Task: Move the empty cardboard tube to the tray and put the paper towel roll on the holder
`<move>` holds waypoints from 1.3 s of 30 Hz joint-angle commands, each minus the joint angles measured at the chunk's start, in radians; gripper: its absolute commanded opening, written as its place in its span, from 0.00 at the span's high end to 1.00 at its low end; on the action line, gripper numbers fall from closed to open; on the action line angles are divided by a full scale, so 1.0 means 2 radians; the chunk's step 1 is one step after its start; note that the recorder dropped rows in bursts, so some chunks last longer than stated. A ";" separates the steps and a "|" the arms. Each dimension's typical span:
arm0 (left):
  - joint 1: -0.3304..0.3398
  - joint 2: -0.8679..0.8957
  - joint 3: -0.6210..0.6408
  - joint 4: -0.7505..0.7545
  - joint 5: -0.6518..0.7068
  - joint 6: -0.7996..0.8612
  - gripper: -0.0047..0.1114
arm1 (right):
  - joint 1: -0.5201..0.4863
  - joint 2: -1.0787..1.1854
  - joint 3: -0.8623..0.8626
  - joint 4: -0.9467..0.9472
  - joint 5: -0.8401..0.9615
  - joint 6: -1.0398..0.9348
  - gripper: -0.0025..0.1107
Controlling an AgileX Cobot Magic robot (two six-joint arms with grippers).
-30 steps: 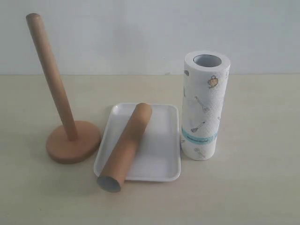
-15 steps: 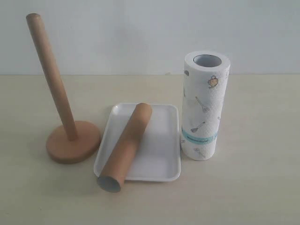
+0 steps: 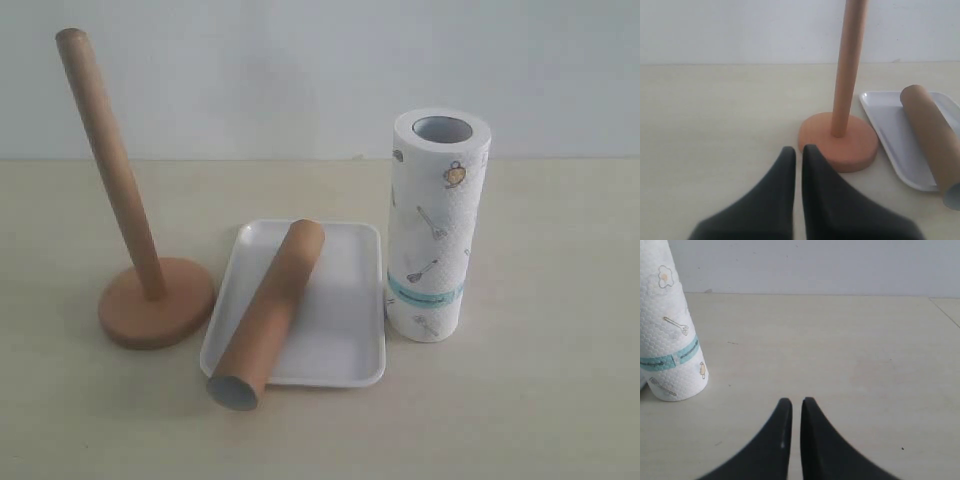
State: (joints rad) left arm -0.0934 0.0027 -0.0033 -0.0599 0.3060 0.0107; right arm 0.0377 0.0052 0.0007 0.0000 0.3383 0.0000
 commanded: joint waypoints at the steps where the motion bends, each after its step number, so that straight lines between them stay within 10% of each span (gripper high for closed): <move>1: 0.001 -0.001 0.002 -0.004 -0.001 0.003 0.92 | -0.003 -0.003 0.000 -0.003 -0.004 0.000 0.92; 20: 0.001 -0.001 0.002 -0.004 -0.001 0.003 0.92 | -0.003 -0.003 0.000 -0.013 -0.015 -0.017 0.92; 39: 0.001 -0.001 0.002 -0.004 -0.001 0.003 0.92 | -0.003 -0.003 0.000 -0.031 -0.354 -0.036 0.92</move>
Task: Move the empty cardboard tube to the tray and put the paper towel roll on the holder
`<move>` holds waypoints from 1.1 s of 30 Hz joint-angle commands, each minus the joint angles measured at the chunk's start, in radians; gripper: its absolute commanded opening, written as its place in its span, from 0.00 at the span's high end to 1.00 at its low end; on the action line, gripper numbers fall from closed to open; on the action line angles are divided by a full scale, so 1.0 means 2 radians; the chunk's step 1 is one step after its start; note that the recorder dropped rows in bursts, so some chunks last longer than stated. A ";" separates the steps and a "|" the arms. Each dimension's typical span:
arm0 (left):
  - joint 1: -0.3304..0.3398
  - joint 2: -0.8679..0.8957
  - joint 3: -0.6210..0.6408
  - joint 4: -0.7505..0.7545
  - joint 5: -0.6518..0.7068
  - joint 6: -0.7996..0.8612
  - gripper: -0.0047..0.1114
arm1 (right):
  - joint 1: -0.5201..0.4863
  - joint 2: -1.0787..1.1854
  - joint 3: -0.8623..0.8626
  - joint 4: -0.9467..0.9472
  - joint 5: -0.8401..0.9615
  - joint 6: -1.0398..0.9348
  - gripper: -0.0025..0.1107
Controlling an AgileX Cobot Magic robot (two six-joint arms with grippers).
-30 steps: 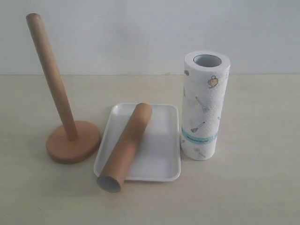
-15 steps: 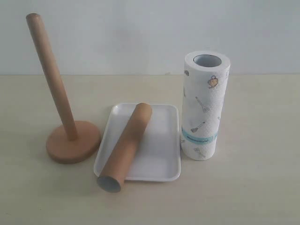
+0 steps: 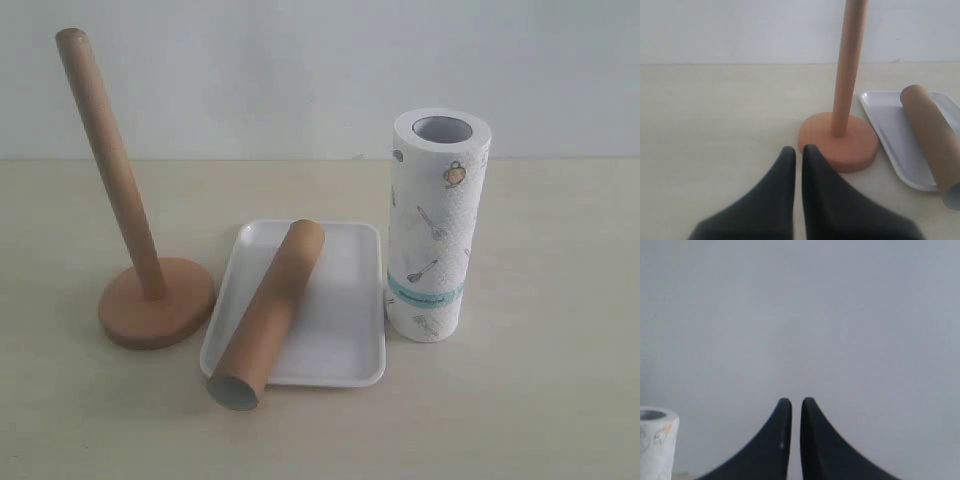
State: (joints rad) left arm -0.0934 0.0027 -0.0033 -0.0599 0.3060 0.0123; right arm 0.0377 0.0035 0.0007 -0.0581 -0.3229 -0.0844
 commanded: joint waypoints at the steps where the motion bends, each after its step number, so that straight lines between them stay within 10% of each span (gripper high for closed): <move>1: 0.001 -0.001 0.002 -0.004 -0.001 0.002 0.92 | -0.003 -0.002 0.000 -0.002 -0.010 0.012 0.92; 12: 0.001 -0.001 0.002 -0.004 -0.001 0.002 0.92 | -0.003 0.200 -0.002 -0.003 0.011 0.052 0.92; 23: 0.001 -0.001 0.002 -0.004 -0.001 0.002 0.92 | -0.003 0.473 -0.003 -0.286 -0.313 0.116 0.92; 33: 0.001 -0.001 0.002 -0.004 -0.001 0.002 0.92 | -0.003 0.618 -0.003 -0.297 -0.372 0.156 0.92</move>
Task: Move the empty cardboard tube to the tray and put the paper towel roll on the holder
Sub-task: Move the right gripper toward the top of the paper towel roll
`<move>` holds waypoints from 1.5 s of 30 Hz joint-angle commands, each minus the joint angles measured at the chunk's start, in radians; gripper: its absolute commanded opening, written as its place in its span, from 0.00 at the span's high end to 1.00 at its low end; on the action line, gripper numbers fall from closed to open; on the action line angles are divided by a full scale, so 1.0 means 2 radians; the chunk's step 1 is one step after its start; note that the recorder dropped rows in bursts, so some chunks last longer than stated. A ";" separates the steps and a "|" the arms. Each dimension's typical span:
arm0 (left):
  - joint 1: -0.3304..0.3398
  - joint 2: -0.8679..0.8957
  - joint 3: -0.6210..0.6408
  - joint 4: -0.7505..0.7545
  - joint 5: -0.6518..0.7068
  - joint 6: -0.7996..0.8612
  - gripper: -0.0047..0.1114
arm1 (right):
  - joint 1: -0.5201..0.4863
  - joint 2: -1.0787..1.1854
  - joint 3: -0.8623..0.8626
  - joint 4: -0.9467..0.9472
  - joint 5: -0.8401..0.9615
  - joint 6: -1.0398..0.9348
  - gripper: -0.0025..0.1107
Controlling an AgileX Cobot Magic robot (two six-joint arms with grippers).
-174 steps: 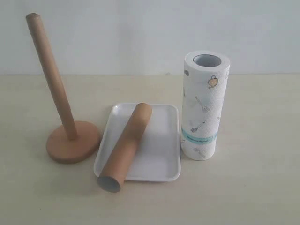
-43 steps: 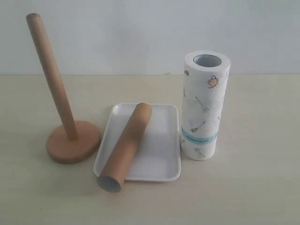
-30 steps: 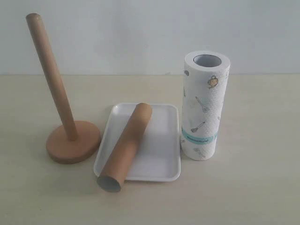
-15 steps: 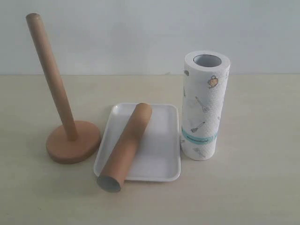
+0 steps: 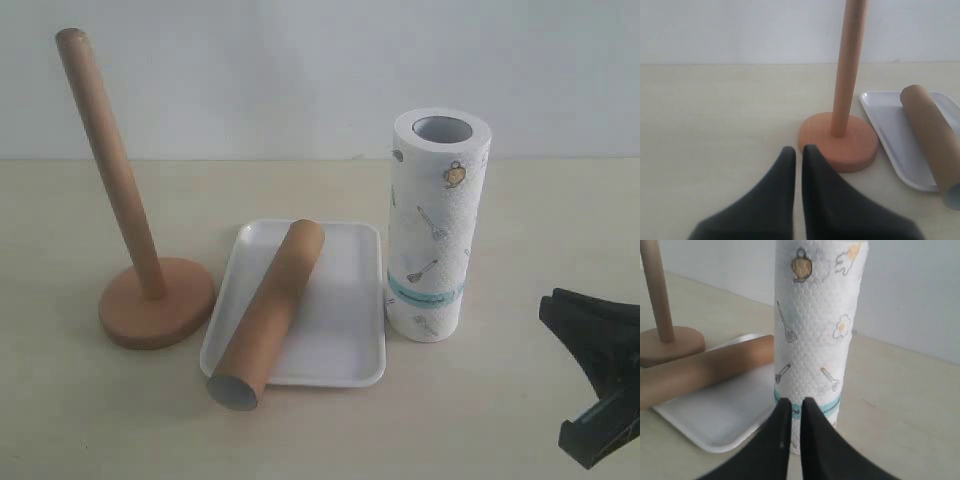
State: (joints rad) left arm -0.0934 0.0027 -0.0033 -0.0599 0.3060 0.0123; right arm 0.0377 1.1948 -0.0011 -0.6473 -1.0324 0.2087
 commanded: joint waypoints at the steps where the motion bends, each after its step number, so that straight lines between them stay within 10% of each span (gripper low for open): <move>1: 0.001 -0.001 0.002 -0.004 -0.001 0.002 0.92 | -0.003 0.024 -0.002 -0.002 -0.018 0.010 0.92; 16: 0.001 -0.001 0.002 -0.004 -0.001 0.002 0.92 | -0.003 0.024 -0.024 -0.009 -0.045 0.010 0.88; 23: 0.001 -0.001 0.002 -0.004 -0.002 0.002 0.92 | -0.003 0.025 -0.078 -0.021 0.005 0.088 0.18; 26: 0.001 -0.001 0.002 -0.004 -0.002 0.002 0.92 | -0.003 0.025 -0.091 -0.021 0.010 0.143 0.06; 45: 0.001 -0.001 0.002 -0.004 -0.001 0.002 0.92 | 0.009 0.166 -0.183 -0.062 -0.034 0.102 0.05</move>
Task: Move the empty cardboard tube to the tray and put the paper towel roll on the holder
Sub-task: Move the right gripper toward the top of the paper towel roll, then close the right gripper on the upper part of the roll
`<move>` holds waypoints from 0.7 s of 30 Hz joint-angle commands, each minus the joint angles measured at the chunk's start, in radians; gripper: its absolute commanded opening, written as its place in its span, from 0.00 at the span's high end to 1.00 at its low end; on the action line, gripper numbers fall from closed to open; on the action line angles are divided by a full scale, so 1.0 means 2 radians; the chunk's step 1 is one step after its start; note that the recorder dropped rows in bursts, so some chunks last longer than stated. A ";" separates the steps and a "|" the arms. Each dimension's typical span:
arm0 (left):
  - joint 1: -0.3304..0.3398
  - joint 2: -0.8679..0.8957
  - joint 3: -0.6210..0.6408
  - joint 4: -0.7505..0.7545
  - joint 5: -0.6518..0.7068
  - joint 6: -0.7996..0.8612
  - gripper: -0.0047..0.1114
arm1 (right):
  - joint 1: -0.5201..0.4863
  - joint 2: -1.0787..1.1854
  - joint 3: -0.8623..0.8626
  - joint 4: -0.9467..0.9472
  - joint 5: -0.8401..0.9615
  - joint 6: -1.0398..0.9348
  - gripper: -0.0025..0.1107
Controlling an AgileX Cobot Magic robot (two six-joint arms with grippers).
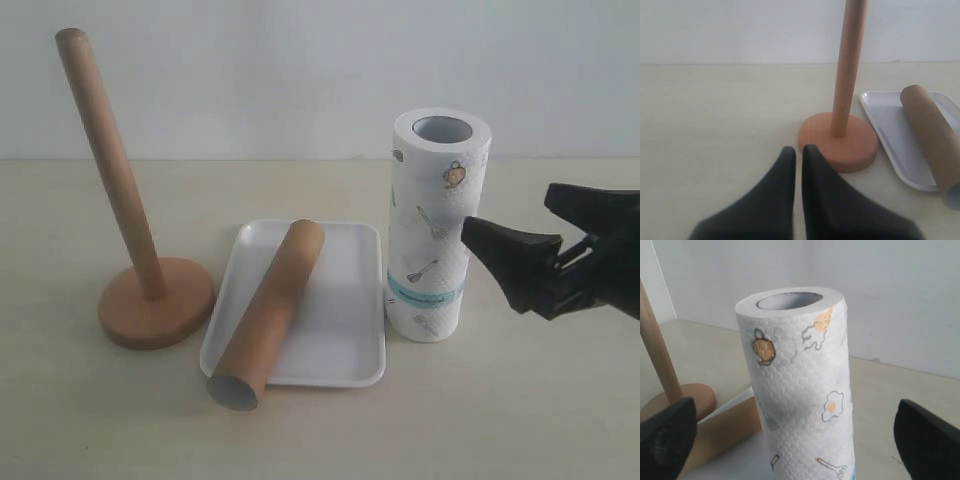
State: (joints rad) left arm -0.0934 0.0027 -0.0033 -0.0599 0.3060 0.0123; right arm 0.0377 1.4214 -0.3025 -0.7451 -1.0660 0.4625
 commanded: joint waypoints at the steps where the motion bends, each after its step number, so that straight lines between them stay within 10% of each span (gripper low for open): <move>1: 0.001 -0.001 0.002 -0.004 -0.001 0.002 0.92 | 0.015 0.068 -0.040 -0.013 -0.023 -0.040 0.05; 21: 0.001 -0.001 0.002 -0.003 -0.001 0.002 0.92 | 0.077 0.214 -0.184 0.055 -0.018 -0.113 0.05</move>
State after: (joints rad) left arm -0.0934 0.0027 -0.0033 -0.0599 0.3060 0.0123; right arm 0.1879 1.8418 -0.6481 -0.6429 -1.1038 0.2373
